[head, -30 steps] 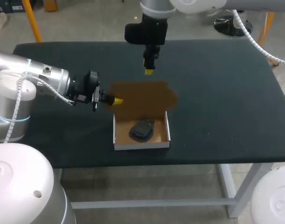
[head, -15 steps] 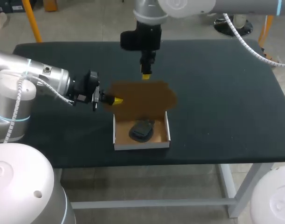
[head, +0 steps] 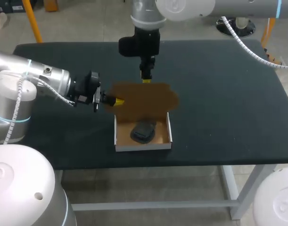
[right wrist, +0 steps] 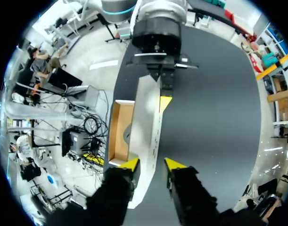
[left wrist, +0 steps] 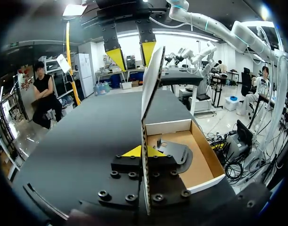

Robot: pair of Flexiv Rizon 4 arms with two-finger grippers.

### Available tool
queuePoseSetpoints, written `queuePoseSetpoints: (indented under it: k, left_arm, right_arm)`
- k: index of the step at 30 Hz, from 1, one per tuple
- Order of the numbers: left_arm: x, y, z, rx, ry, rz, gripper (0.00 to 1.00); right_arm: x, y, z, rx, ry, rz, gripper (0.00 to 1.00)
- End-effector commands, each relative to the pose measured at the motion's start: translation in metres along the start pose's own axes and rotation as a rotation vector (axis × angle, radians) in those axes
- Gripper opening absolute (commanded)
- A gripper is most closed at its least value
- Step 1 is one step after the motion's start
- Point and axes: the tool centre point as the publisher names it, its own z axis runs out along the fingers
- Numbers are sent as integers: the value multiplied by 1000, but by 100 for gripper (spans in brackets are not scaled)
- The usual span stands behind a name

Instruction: Assemble the packaging by folding the flat box into shape, placing the metal phone stand inside, and closing the box properly

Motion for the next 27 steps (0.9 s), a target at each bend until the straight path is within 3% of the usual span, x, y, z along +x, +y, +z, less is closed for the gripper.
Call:
queuePoseSetpoints:
  k: [1,27]
  left_arm:
    - [0,3,1,1,0,1,0]
    - [0,3,1,1,0,1,0]
  right_arm:
    - [5,3,2,7,0,-5,36]
    - [14,10,21,29,21,-4,42]
